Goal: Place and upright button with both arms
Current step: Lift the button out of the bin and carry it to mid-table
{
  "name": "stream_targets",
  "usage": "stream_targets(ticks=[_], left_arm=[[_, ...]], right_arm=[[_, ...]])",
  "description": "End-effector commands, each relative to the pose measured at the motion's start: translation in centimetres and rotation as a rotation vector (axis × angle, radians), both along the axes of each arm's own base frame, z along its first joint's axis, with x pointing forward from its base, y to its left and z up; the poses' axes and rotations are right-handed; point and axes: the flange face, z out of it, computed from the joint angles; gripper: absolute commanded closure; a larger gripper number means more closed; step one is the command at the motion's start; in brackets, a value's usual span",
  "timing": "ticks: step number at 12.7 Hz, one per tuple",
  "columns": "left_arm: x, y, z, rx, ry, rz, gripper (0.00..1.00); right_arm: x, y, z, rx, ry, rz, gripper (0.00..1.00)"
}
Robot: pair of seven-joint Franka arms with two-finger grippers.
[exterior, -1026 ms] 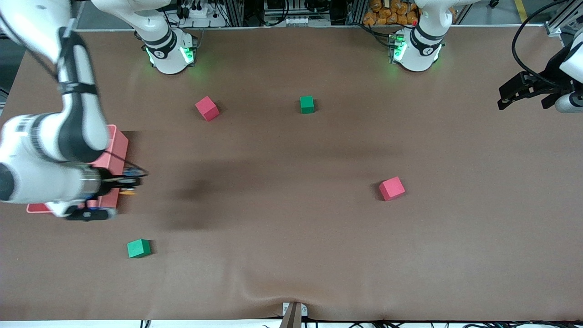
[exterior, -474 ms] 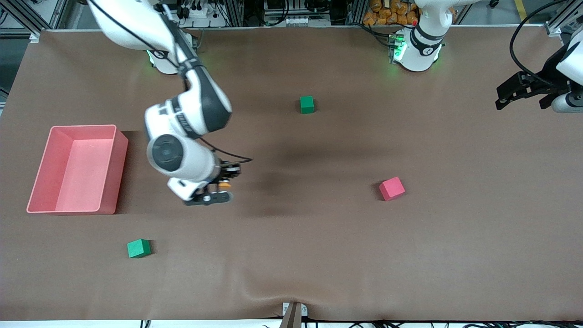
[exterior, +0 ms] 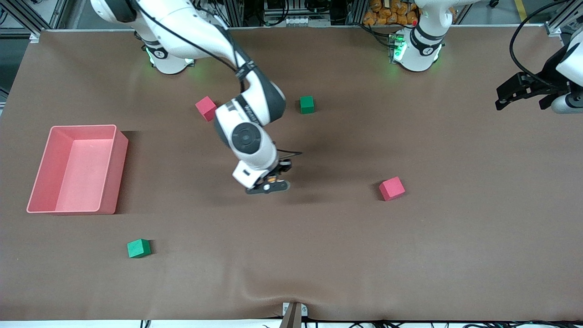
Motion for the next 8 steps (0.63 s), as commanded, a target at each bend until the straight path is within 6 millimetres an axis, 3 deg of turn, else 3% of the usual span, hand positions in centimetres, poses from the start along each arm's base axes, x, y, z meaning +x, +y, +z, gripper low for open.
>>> stream_targets(ticks=[1,4,7,8], left_arm=[[0.0,0.1,0.4,-0.017,0.002,-0.014,0.0],[0.3,0.3,-0.1,-0.017,0.013,-0.011,0.0],[0.6,0.3,-0.2,-0.007,0.012,-0.013,0.0],[0.6,0.3,0.0,-0.002,0.005,-0.012,0.0]], right_arm=[[-1.6,4.7,-3.7,0.019,-0.023,0.019,1.0],[-3.8,7.2,-6.3,0.018,-0.036,0.015,1.0],[-5.5,8.5,-8.6,-0.004,-0.04,0.053,1.0],[-5.7,8.6,-8.7,-0.007,-0.038,0.056,0.84]])
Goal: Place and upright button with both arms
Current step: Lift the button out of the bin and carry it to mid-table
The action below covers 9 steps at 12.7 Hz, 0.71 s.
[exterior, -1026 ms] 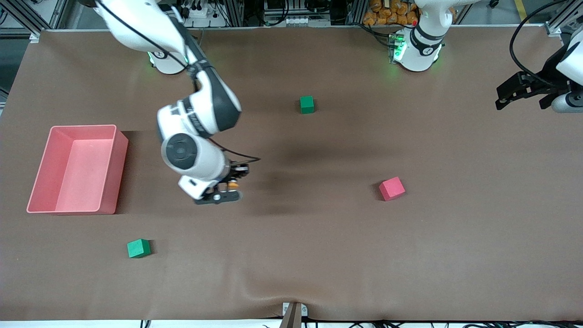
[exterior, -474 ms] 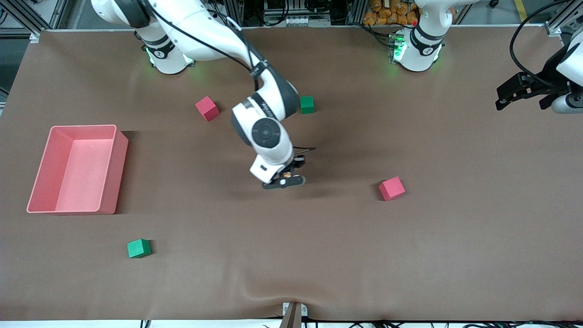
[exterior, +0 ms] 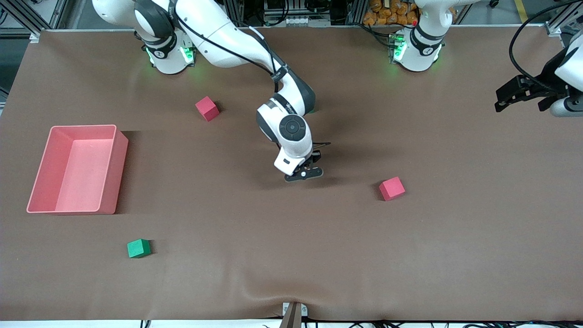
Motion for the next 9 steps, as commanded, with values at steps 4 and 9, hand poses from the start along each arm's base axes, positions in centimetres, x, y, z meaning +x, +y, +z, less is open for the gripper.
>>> stream_targets(ticks=[4,9], left_arm=[[0.1,0.6,0.7,0.0,-0.007,-0.006,0.0],[0.0,0.4,0.4,0.002,0.001,-0.011,0.0]], right_arm=[[0.2,1.0,0.2,0.009,-0.028,-0.006,0.0],[3.6,-1.5,5.8,0.041,-0.06,-0.051,0.0]])
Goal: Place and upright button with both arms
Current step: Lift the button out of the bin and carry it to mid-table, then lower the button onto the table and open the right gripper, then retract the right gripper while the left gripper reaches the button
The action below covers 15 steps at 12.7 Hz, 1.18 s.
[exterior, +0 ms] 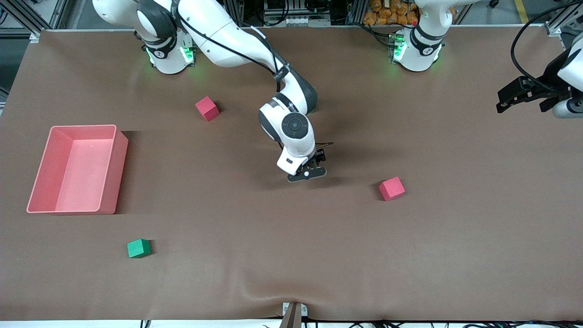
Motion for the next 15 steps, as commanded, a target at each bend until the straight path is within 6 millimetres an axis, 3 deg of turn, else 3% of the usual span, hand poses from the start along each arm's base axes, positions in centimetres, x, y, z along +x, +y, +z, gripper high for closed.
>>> stream_targets(ticks=[1,4,6,8,9,10,11,13,15], left_arm=[[0.0,-0.2,0.2,0.001,0.006,-0.02,0.0],[0.3,-1.7,-0.7,0.0,0.024,-0.029,0.0],[0.3,-3.4,-2.1,0.002,0.052,-0.059,0.0],[0.6,-5.6,-3.3,-0.001,0.075,-0.086,0.0],[0.8,-7.6,-4.4,-0.004,0.096,-0.112,0.0],[0.8,-9.8,-5.4,-0.007,0.115,-0.143,0.0],[0.8,-12.0,-6.6,-0.011,0.137,-0.16,0.0],[0.3,-18.0,-9.4,-0.013,0.185,-0.188,0.0],[0.9,-24.0,-12.9,0.011,0.217,-0.188,0.0]], right_arm=[[3.1,-2.9,3.8,0.017,-0.01,-0.063,0.0],[7.9,-7.8,7.8,0.035,-0.066,-0.147,0.0],[9.7,-11.4,12.7,0.019,-0.073,-0.192,0.0],[11.7,-17.0,18.3,0.004,-0.057,-0.265,0.0],[12.9,-20.9,21.4,0.021,-0.05,-0.319,0.0],[13.6,-24.6,23.4,0.012,-0.025,-0.363,0.0],[13.4,-27.0,25.1,-0.012,0.007,-0.384,0.0],[14.3,-36.1,29.0,-0.006,0.054,-0.482,0.0],[13.4,-42.6,32.3,-0.013,0.076,-0.381,0.0]])
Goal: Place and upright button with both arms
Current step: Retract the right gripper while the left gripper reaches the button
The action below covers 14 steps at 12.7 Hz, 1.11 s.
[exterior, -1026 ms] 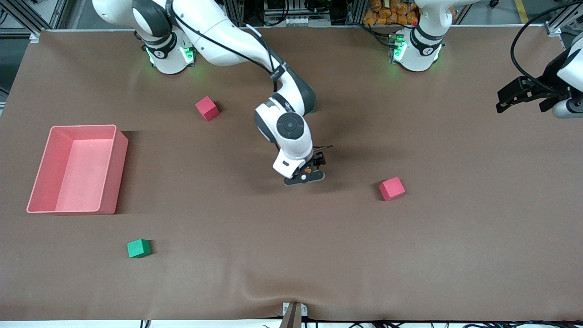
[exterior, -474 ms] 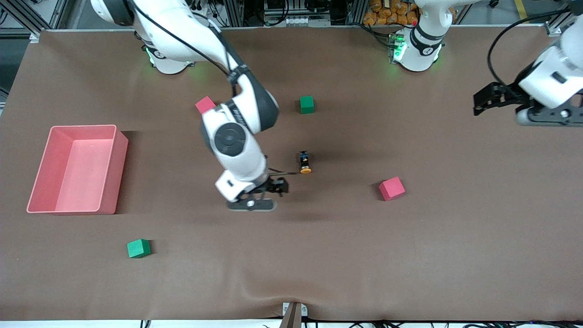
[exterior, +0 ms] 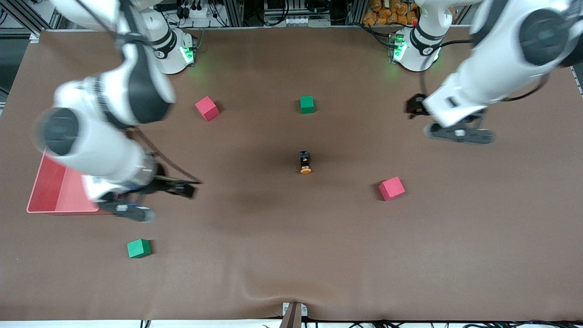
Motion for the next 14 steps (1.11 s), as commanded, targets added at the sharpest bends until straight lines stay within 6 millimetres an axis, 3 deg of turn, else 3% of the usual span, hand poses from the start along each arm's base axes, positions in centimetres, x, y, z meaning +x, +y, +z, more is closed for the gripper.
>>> stream_targets(ticks=[1,4,6,7,9,11,14], left_arm=[[1.0,-7.1,-4.1,0.045,0.028,-0.018,0.0],[0.7,-12.8,-10.0,0.059,0.072,-0.026,0.0],[0.2,-15.1,-13.8,0.065,0.114,-0.021,0.0],[-0.3,-16.5,-15.2,0.064,0.119,-0.015,0.0],[-0.4,-18.4,-18.5,0.044,0.13,0.009,0.0],[0.0,-19.1,-21.7,-0.023,0.2,0.048,0.0],[0.6,-19.9,-24.1,-0.128,0.261,0.127,0.0]], right_arm=[[-2.1,-7.6,4.0,0.011,0.049,0.082,0.0],[-4.9,-15.5,9.4,-0.005,0.021,0.172,0.0],[-8.1,-18.1,13.6,-0.002,0.006,0.265,0.0],[-9.2,-19.2,14.5,0.007,0.014,0.243,0.0],[-11.2,-19.3,16.6,0.016,0.016,0.215,0.0],[-12.8,-18.4,18.5,0.015,0.011,0.102,0.0],[-14.4,-18.0,17.4,0.015,0.022,0.1,0.0]])
